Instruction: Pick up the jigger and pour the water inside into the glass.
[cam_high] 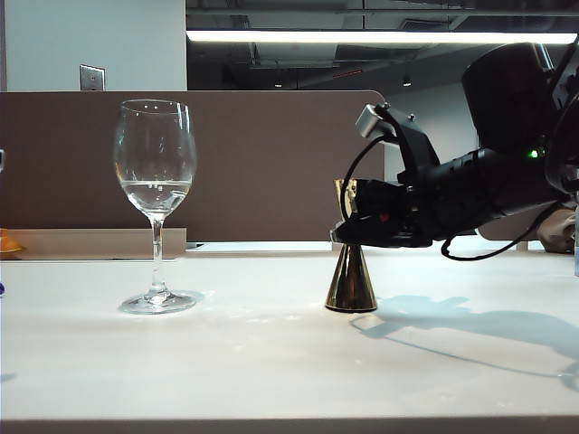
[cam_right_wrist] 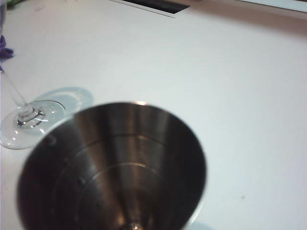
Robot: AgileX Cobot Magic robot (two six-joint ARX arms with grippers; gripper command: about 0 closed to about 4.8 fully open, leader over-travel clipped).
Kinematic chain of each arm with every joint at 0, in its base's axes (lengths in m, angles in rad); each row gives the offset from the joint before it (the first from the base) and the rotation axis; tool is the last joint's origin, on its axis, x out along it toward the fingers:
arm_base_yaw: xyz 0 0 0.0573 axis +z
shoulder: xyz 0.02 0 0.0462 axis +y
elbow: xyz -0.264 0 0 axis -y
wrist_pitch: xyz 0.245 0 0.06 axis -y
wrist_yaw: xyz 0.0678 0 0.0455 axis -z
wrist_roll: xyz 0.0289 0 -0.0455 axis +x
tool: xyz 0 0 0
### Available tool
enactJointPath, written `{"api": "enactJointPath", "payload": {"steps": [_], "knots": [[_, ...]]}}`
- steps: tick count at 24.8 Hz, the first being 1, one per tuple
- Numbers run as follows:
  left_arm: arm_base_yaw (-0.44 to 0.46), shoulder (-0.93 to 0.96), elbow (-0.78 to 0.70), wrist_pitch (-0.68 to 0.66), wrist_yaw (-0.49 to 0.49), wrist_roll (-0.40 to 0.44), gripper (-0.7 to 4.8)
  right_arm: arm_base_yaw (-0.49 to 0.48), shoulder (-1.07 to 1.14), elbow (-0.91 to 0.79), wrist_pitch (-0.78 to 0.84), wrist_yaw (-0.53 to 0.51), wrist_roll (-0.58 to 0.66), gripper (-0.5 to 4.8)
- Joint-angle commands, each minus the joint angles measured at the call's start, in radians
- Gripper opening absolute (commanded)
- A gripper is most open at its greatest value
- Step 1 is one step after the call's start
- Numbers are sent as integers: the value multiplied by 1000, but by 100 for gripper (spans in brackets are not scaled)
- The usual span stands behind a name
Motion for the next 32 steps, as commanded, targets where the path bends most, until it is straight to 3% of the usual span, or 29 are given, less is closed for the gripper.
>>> {"api": "enactJointPath", "payload": {"steps": [1,4,9,12,18,24,32], "knots": [[2,1,0,-3,5,5,-5,1,9,5,23,-5,4,5],[2,1,0,-3,5,5,-5,1,11,5,22,-5,4,63],[2,1,0,-3,5,5,-5,1,11,5,19,-5,4,73],[2,1,0,-3,5,5,-5,1,11,5,18,-4,4,142],[2,1,0,-3,5,4,-5,4,10,5,7,-5,4,159],[2,1,0,-3,5,5,-5,4,-19,3,-52,13,3,250],[2,1,0,-3,5,5,-5,4,-151,-41,-178,48,1,258]]}}
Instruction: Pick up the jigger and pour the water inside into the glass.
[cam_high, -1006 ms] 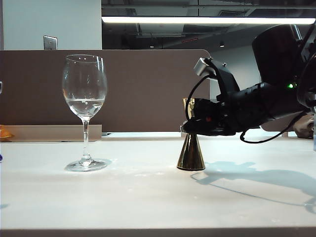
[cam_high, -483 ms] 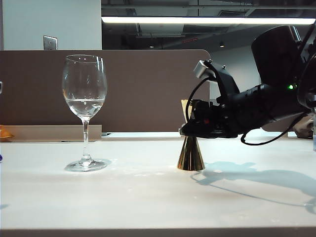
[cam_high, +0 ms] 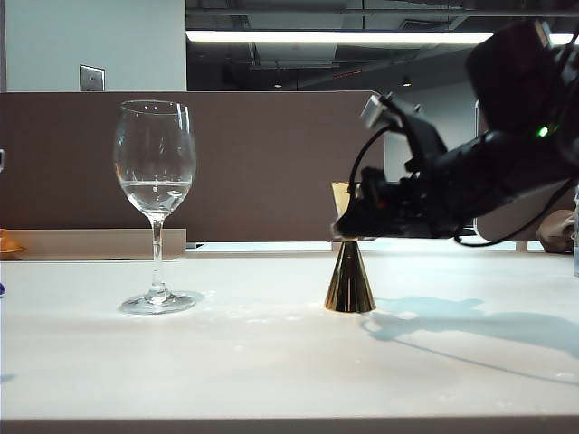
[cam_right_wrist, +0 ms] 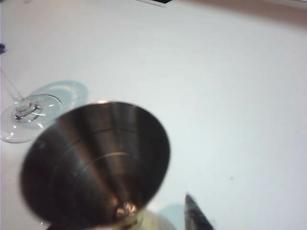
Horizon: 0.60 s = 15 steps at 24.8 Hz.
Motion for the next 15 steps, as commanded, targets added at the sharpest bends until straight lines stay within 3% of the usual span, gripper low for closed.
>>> {"api": "enactJointPath", "payload": {"steps": [1,5,9,10,11,12,15], "knots": [[2,1,0,-3,5,5,-5,1,-82,-43,-64,5,-2,258],[2,1,0,-3,5,5,-5,1,-229,-142,-121,51,-2,258],[2,0,0,-3,5,5,-5,0,-562,-295,-281,145,2,249],[2,1,0,-3,5,5,-5,-1,-615,-307,-320,154,1,208],[1,1,0,-3,5,5,-5,-2,-694,-320,-384,171,1,76],[2,1,0,-3,5,5,-5,-2,-733,-328,-402,186,1,35],[2,0,0,-3,5,5,-5,-2,-830,-358,-406,218,1,-8]]}}
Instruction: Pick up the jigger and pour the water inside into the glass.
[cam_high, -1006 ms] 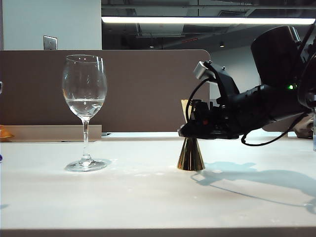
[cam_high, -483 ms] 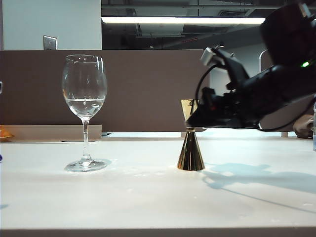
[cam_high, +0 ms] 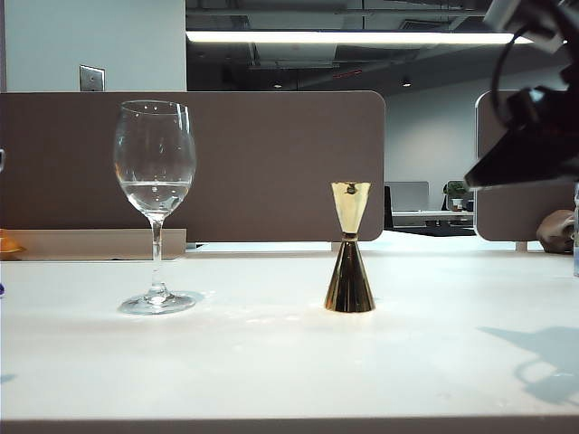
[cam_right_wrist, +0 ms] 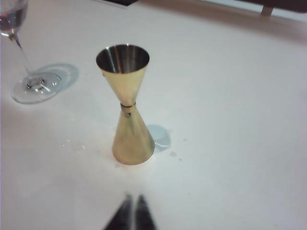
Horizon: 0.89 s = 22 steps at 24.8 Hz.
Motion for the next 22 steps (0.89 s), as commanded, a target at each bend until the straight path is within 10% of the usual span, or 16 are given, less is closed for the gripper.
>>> {"api": "enactJointPath", "payload": {"steps": [1,22], "knots": [[2,1,0,-3,5,4,-5,-1,-60,-20,0,53,3,-6],[2,1,0,-3,5,4,-5,-234,-457,-240,-96,82,140,-6]]}}
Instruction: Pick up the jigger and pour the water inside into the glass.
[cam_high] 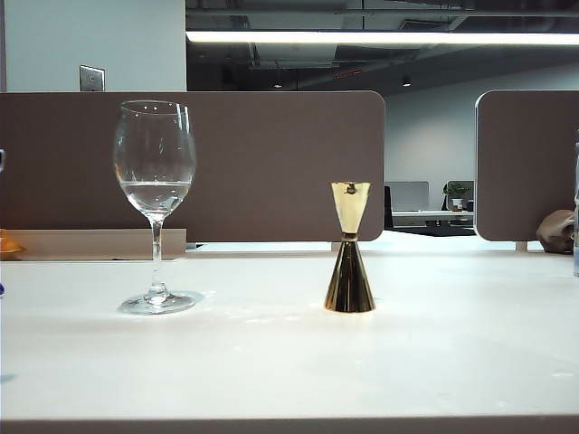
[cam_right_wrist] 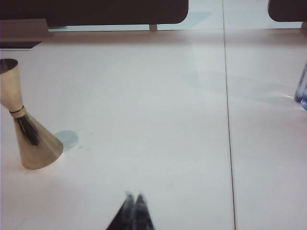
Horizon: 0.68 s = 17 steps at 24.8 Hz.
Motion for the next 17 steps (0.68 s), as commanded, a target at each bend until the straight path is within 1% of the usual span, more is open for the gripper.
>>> {"api": "enactJointPath", "payload": {"steps": [1,5,13,17], "knots": [[2,1,0,-3,5,5,-5,0,-26,-4,-23,-2,18,-6],[2,1,0,-3,5,5,-5,0,-53,-20,-29,-2,39,-6],[2,1,0,-3,5,5,-5,0,-103,-22,-101,-2,39,-6],[2,1,0,-3,5,5,-5,0,-151,-22,-162,-1,38,-6]]}}
